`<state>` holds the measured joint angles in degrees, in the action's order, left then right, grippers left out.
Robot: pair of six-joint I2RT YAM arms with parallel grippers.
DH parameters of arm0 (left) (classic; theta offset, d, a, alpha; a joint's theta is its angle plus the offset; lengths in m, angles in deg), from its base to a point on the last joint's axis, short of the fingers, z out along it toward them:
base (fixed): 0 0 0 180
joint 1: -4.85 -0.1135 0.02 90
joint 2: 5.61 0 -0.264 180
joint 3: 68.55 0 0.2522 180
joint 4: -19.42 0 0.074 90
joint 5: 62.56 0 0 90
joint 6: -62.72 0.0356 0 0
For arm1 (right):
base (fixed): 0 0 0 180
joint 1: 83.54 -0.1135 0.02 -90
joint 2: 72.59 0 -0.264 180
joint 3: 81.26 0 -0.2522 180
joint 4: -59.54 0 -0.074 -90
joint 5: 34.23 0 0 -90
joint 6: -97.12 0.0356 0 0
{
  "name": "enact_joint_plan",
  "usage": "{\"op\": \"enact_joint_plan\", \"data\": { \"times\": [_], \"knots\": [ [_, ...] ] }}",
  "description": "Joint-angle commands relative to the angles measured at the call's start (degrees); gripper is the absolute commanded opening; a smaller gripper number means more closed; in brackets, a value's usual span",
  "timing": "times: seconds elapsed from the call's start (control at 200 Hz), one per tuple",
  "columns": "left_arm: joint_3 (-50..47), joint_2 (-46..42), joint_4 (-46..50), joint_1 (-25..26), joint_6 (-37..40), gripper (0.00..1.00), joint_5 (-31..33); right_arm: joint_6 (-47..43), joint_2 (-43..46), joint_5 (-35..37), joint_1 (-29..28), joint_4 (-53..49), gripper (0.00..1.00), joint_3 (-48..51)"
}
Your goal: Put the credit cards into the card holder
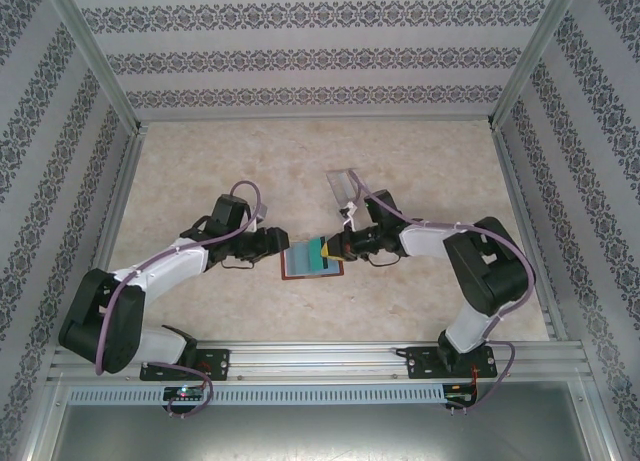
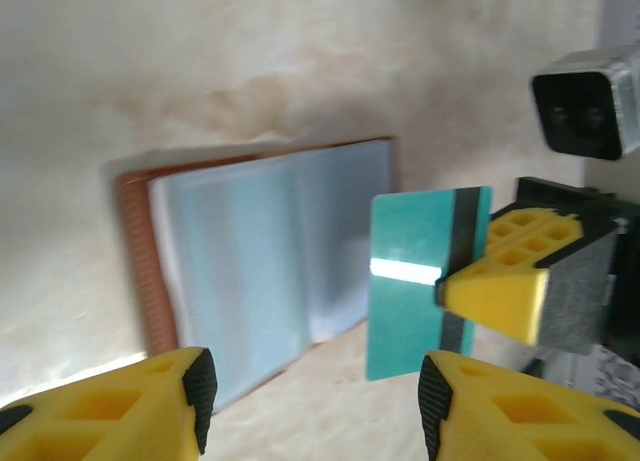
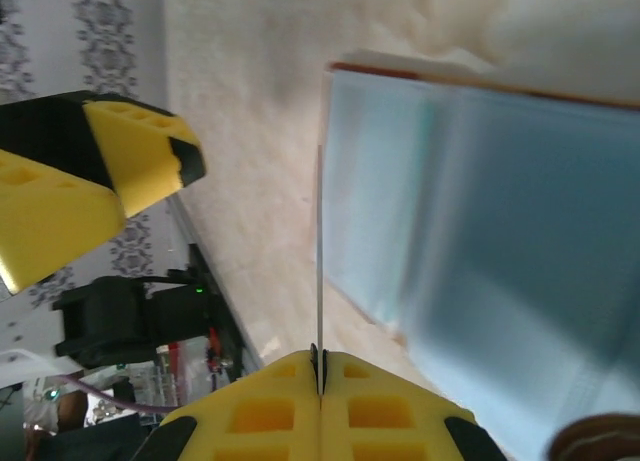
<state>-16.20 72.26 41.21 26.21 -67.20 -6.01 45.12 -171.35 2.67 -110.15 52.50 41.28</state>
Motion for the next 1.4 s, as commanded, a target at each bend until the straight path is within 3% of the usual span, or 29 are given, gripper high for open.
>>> {"op": "enact_joint_plan", "data": {
  "times": [0.0, 0.115, 0.49, 0.804, 1.394],
  "knots": [
    [-0.35, 1.44, 3.44, 0.44, 3.03, 0.55, 5.74, -3.32, -2.52, 2.36, -1.05, -1.75, 0.00, -2.89],
    [0.48, 3.86, 4.94, 1.28, 3.68, 0.47, 6.81, -3.70, -4.31, 3.25, -1.34, -2.20, 0.00, -3.56],
    [1.17, 12.78, -0.80, 2.67, 1.98, 0.43, 3.29, -3.09, -7.73, 4.15, -1.81, -2.77, 0.00, -4.50],
    [0.84, 15.19, -2.85, 2.89, 1.03, 0.35, 2.03, 0.67, -9.43, 2.39, -3.78, -0.01, 0.00, -5.52],
    [2.21, 16.53, -0.88, 2.88, 1.89, 0.24, 3.22, 7.70, -11.01, 6.84, -7.31, 7.03, 0.00, -5.27]
  ]
}}
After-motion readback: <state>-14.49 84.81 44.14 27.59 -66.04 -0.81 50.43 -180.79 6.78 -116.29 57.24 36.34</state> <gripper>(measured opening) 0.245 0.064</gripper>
